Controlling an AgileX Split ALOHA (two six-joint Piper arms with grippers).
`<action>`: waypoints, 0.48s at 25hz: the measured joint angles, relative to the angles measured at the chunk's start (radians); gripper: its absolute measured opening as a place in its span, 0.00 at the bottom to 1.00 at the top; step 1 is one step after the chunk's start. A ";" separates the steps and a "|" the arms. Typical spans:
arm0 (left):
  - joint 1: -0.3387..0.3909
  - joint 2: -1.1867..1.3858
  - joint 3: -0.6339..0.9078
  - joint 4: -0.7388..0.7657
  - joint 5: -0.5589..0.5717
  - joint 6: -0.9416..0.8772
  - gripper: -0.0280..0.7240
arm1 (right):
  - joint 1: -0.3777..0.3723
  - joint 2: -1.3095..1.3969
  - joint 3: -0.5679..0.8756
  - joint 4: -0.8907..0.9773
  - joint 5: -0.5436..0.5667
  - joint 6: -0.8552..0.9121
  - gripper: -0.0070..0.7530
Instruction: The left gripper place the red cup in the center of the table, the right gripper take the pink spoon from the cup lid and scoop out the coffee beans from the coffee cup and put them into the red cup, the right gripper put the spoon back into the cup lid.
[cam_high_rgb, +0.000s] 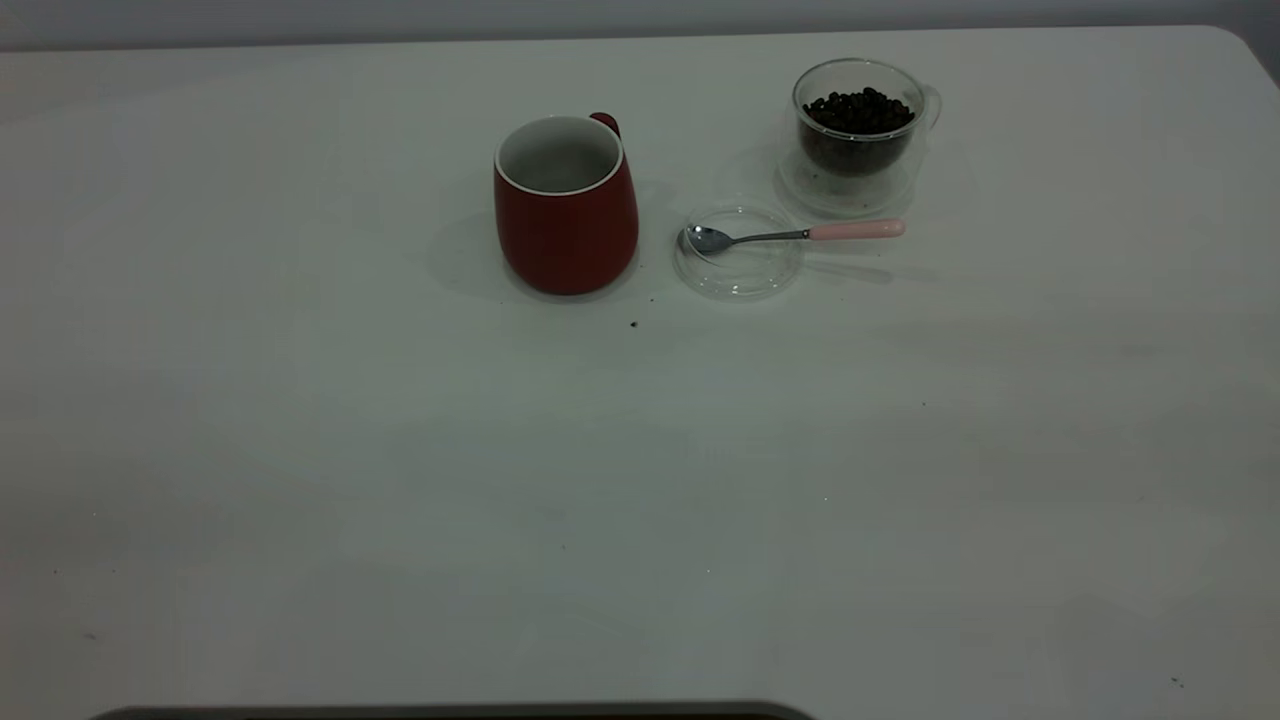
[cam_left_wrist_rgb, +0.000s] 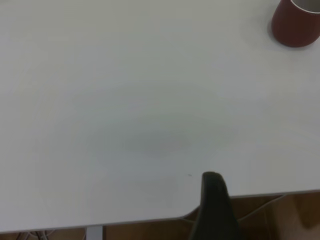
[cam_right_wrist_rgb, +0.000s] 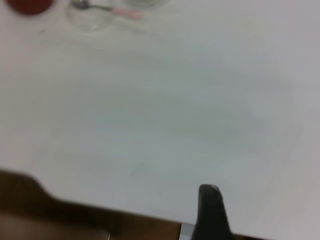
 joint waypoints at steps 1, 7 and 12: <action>0.000 0.000 0.000 0.000 0.000 0.000 0.82 | -0.027 -0.010 0.000 -0.003 0.000 0.006 0.76; 0.000 0.000 0.000 0.000 0.000 0.000 0.82 | -0.127 -0.091 0.000 -0.035 0.003 0.046 0.76; 0.000 0.000 0.000 0.000 0.000 0.000 0.82 | -0.144 -0.111 0.000 -0.042 0.004 0.051 0.76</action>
